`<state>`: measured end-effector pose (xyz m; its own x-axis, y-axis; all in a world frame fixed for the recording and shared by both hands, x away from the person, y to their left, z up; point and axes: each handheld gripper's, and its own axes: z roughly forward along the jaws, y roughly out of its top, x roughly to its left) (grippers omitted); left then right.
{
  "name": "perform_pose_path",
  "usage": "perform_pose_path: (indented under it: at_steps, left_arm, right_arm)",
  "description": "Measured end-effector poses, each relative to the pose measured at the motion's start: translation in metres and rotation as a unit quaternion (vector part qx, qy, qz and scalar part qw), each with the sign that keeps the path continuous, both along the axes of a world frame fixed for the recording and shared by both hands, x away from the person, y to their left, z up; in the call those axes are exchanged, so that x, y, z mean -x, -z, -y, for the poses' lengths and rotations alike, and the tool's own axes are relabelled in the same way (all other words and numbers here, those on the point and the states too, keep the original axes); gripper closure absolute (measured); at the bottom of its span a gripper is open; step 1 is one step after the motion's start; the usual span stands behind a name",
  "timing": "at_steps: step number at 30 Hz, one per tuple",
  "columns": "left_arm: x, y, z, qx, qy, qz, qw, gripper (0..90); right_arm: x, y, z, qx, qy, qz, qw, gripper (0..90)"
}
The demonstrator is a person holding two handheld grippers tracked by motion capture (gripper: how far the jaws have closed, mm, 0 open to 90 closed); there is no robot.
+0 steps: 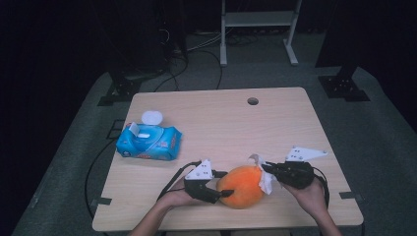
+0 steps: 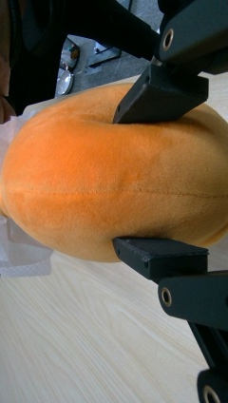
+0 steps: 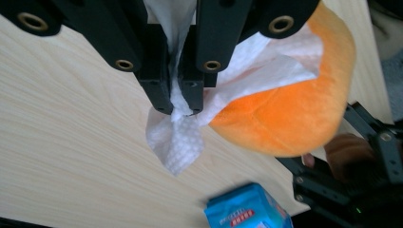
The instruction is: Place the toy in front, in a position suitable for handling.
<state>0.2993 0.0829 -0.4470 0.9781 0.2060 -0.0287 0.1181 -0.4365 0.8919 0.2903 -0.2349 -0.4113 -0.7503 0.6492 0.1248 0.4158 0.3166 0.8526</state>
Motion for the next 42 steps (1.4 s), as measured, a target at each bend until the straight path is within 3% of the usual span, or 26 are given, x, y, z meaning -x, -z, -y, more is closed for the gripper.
perform_pose_path:
  at_steps: [4, 6, 8, 11, 15, 19, 21, 23, 25, 28, 34, 37, 39, 42]
  left_arm:
    - [-0.001, 0.0, 0.001, 0.001, -0.004, 0.001, 1.0, 37.5]
    - [-0.002, 0.0, -0.001, -0.003, -0.009, 0.005, 0.9999, 37.5]
    - [-0.004, -0.001, -0.004, -0.002, -0.026, 0.011, 0.9996, 39.2]
    - [-0.007, 0.0, -0.005, 0.006, -0.026, -0.002, 0.9996, 40.6]
    - [-0.006, 0.0, -0.006, 0.001, -0.02, -0.006, 0.9998, 41.1]
    - [-0.006, 0.001, -0.007, 0.001, -0.025, -0.014, 0.9996, 41.3]
    - [-0.006, 0.001, -0.007, 0.002, -0.025, -0.016, 0.9996, 41.2]
    - [-0.006, 0.0, -0.006, 0.002, -0.024, -0.016, 0.9996, 40.9]
    - [-0.006, 0.0, -0.006, 0.001, -0.023, -0.015, 0.9996, 40.2]
    - [-0.007, 0.001, -0.007, 0.002, -0.026, -0.017, 0.9995, 39.8]
    - [-0.007, 0.001, -0.006, 0.003, -0.029, -0.02, 0.9994, 40.2]
    - [-0.007, 0.0, -0.005, 0.004, -0.029, -0.02, 0.9994, 40.1]
    - [-0.006, -0.001, -0.002, 0.005, -0.028, -0.018, 0.9994, 40.1]
    - [-0.006, -0.001, -0.002, 0.003, -0.029, -0.017, 0.9994, 40.1]
  right_arm:
    - [0.006, -0.011, -0.006, -0.031, -0.023, 0.013, 0.9992, 84.2]
    - [0.006, -0.01, -0.009, -0.025, -0.032, 0.013, 0.9991, 84.2]
    - [0.003, -0.002, -0.007, -0.032, -0.039, -0.005, 0.9987, 84.3]
    - [0.0, 0.005, 0.0, -0.039, -0.032, -0.028, 0.9983, 84.3]
    - [0.005, -0.004, -0.002, -0.037, -0.036, -0.012, 0.9986, 84.2]
    - [0.003, 0.0, -0.001, -0.025, -0.045, -0.029, 0.9983, 84.1]
    - [0.001, 0.005, 0.003, 0.017, -0.026, -0.044, 0.9985, 84.1]
    - [0.0, 0.006, 0.007, 0.007, -0.022, -0.05, 0.9985, 84.2]
    - [0.003, 0.002, 0.006, -0.008, -0.031, -0.038, 0.9987, 84.1]
    - [0.006, -0.005, -0.003, 0.008, -0.044, -0.022, 0.9987, 84.1]
    - [0.0, 0.005, 0.001, 0.033, -0.046, -0.061, 0.9965, 84.1]
    - [0.004, -0.006, -0.001, 0.009, -0.051, -0.04, 0.9979, 84.1]
    - [0.007, -0.017, -0.005, -0.022, -0.065, -0.022, 0.9974, 84.1]
    - [0.008, -0.019, -0.011, -0.019, -0.071, -0.01, 0.9972, 84.0]
